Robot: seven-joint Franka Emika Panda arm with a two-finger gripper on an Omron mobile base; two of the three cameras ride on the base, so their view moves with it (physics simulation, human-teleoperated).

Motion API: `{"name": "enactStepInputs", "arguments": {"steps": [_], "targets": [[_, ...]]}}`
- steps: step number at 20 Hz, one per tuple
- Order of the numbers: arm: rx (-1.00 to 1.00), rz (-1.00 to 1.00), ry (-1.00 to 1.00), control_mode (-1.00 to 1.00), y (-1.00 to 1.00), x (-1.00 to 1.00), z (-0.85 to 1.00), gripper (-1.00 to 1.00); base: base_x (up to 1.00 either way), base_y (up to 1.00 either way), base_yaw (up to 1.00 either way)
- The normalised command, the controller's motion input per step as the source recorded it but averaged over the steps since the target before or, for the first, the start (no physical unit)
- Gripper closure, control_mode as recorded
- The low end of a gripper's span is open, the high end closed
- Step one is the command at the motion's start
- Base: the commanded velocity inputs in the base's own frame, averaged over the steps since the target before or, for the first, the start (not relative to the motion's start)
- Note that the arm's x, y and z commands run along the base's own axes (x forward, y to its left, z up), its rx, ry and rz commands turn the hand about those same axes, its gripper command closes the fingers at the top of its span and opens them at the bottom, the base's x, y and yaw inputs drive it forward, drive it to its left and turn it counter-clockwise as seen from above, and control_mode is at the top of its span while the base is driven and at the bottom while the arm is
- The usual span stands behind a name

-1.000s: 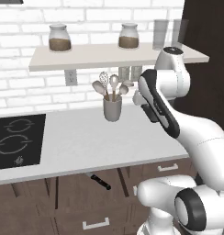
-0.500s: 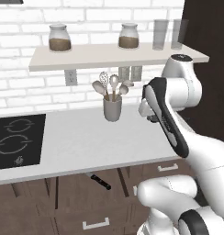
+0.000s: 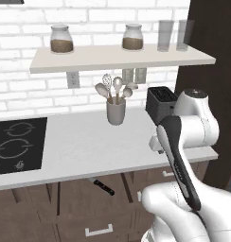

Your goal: Pick up the knife from the drawer and place it on the cutting board. Then place the meat from the plate to the cutting board.

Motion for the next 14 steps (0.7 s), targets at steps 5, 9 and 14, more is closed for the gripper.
{"name": "enactStepInputs", "arguments": {"steps": [5,9,14], "targets": [[0.0,0.0,-0.01,-1.0,0.0,-0.38,-0.3,-1.0,0.0,0.0,0.0],[0.0,0.0,-0.01,-1.0,0.0,-0.34,-0.26,-1.0,0.0,0.0,0.0],[0.0,0.0,0.0,1.0,0.0,-0.13,-0.14,-1.0,-0.24,0.0,0.0]]}}
